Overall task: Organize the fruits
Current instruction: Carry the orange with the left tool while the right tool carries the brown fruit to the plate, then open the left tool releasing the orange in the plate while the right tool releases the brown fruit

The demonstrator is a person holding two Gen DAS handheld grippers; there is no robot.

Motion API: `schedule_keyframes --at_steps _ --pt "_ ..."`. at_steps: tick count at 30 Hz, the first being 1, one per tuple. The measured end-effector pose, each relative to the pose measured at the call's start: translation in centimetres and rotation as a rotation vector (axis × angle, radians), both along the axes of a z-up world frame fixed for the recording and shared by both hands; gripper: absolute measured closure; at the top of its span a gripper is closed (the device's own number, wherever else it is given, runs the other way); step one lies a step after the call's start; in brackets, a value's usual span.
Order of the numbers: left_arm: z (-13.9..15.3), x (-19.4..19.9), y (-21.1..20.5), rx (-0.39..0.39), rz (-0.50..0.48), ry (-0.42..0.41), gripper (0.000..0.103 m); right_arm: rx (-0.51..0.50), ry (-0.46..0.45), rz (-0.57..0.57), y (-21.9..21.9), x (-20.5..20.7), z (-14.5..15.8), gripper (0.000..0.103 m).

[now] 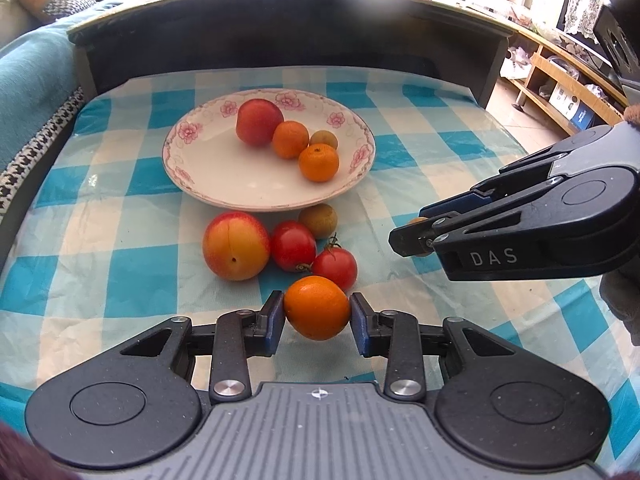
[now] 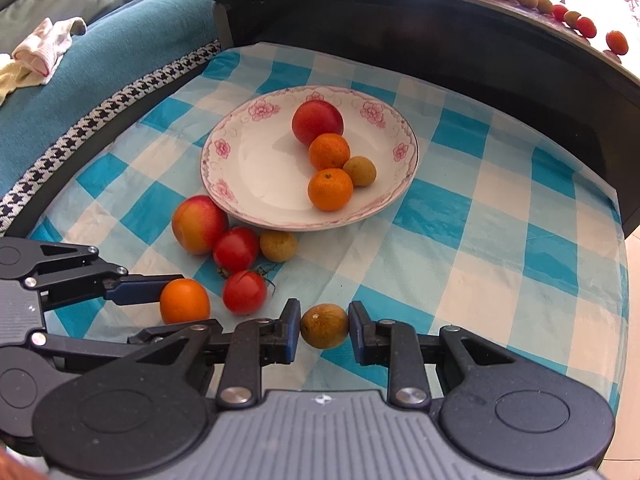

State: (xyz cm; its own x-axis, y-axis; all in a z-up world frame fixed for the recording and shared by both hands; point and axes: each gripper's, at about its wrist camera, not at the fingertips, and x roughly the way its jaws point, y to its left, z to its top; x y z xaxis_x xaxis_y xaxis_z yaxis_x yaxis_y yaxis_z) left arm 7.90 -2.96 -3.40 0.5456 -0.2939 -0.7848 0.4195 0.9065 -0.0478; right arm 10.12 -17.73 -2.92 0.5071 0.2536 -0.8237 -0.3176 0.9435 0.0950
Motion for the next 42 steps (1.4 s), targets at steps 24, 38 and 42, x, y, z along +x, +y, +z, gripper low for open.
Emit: schedule_keyframes --at_steps 24,38,42 --pt "3.3 3.7 0.0 -0.060 0.064 -0.096 0.060 0.080 -0.097 -0.048 0.1 2.8 3.1 0.064" --pt "2.7 7.5 0.3 -0.056 0.106 -0.102 0.060 0.167 -0.079 -0.092 -0.7 7.0 2.2 0.064" --pt "2.4 8.2 0.3 -0.055 0.112 -0.094 0.060 0.208 -0.044 -0.101 -0.8 7.9 1.6 0.064"
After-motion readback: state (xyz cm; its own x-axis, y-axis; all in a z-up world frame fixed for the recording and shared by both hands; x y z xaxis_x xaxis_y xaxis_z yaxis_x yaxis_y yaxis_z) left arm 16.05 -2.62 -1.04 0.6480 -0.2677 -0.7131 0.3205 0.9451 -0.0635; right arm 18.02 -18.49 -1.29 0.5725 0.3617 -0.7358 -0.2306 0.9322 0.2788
